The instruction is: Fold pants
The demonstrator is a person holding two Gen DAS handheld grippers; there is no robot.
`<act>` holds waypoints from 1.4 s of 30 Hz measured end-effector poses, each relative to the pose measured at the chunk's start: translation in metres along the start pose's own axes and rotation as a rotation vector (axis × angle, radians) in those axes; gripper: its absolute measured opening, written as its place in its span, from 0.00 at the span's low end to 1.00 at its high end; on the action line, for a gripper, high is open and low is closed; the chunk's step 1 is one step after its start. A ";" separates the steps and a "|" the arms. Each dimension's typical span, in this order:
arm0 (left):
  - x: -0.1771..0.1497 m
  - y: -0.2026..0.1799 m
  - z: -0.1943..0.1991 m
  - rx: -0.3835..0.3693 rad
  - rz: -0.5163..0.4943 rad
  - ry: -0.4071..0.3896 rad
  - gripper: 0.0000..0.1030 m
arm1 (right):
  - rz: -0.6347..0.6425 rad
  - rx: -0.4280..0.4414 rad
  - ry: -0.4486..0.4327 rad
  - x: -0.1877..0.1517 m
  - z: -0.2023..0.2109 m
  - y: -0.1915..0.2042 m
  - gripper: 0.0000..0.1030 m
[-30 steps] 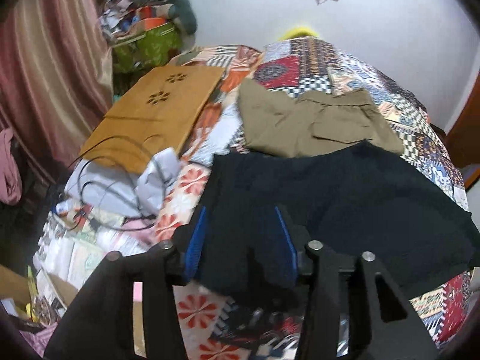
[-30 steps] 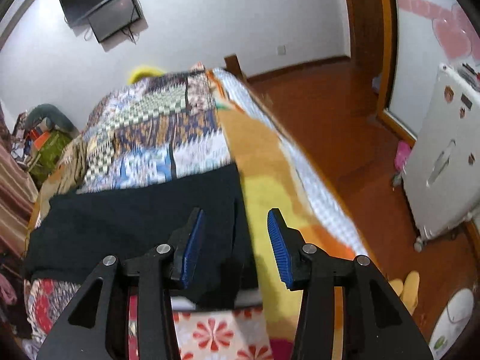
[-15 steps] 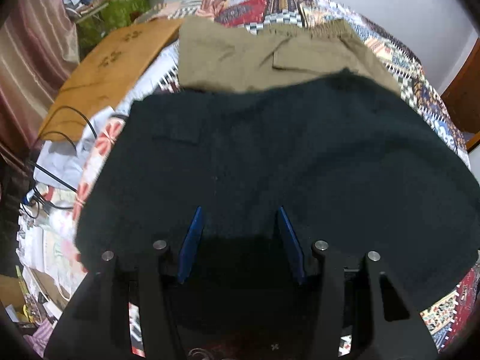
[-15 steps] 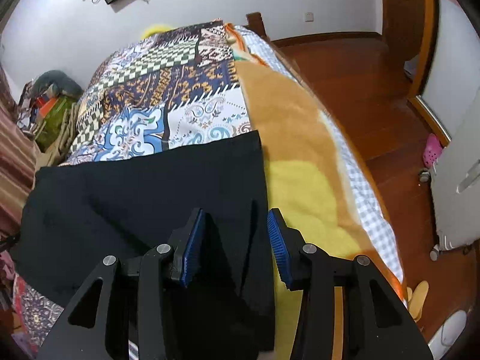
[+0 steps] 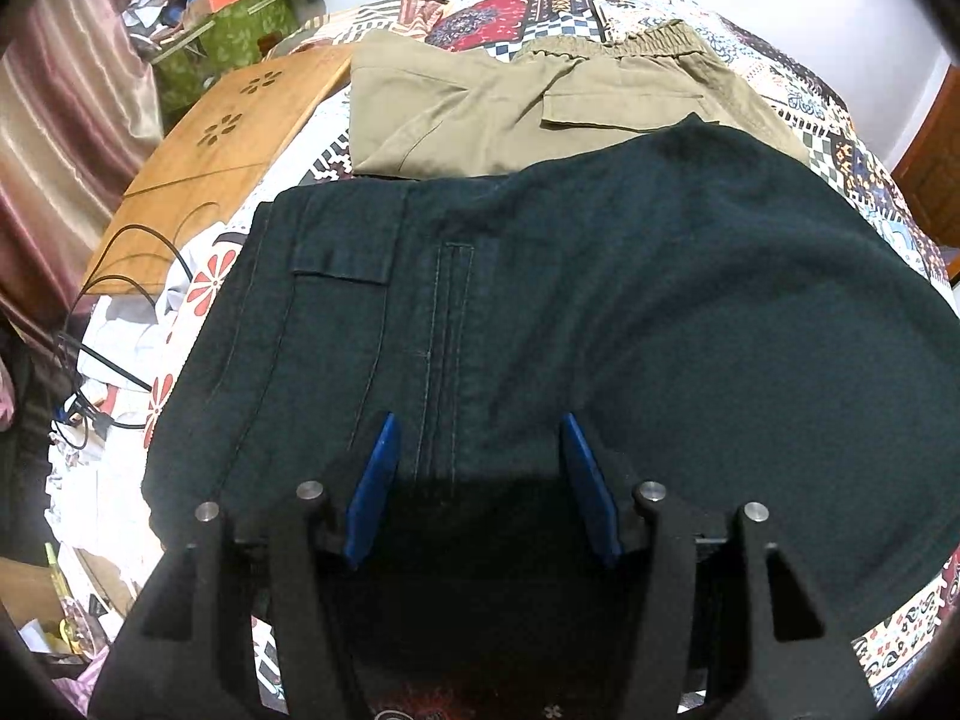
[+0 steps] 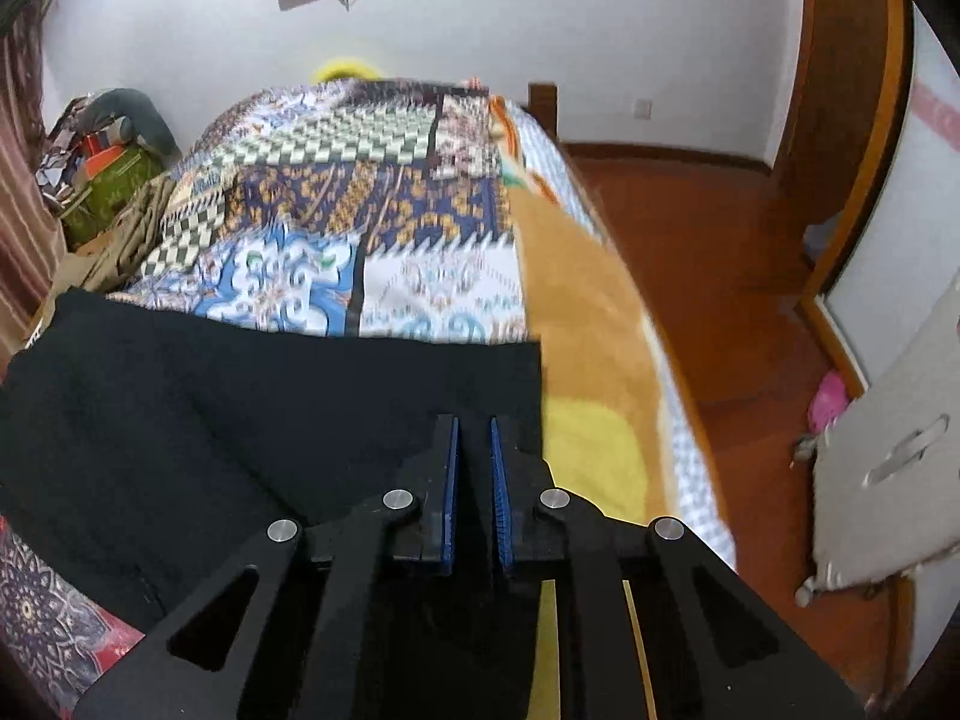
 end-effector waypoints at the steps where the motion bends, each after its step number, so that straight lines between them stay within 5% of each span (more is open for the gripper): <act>1: 0.000 0.000 0.000 0.000 0.000 -0.001 0.55 | 0.006 -0.008 -0.017 0.005 0.002 -0.001 0.08; 7: -0.001 0.001 0.000 -0.002 0.003 -0.008 0.55 | 0.040 -0.047 -0.060 0.029 -0.005 -0.007 0.08; 15: -0.001 0.004 0.002 0.000 0.002 -0.011 0.58 | 0.005 -0.056 0.101 0.006 -0.061 -0.016 0.08; 20: 0.002 0.007 0.017 0.003 -0.014 -0.024 0.58 | 0.006 -0.082 0.135 0.011 -0.043 -0.013 0.25; 25: 0.009 -0.002 0.057 -0.052 -0.054 -0.102 0.58 | 0.061 0.022 0.042 0.030 0.009 0.027 0.32; 31: 0.002 -0.036 0.096 -0.148 -0.148 -0.164 0.58 | 0.195 0.213 -0.056 0.033 0.065 0.122 0.38; 37: -0.024 -0.071 0.097 -0.179 -0.296 -0.145 0.59 | 0.301 0.379 -0.050 0.010 0.083 0.200 0.38; 42: -0.043 -0.071 0.085 -0.177 -0.324 -0.098 0.59 | 0.346 0.447 0.003 -0.013 0.075 0.235 0.38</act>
Point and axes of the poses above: each gripper's, at about its wrist camera, not at the fingertips, and z roughly against the way its jaws point, y to its left, x to its top, the point moved 6 cm from there along -z, roughly the way its jaws point, and after that the axes turned 2 degrees about -y, right-handed, at the moved point
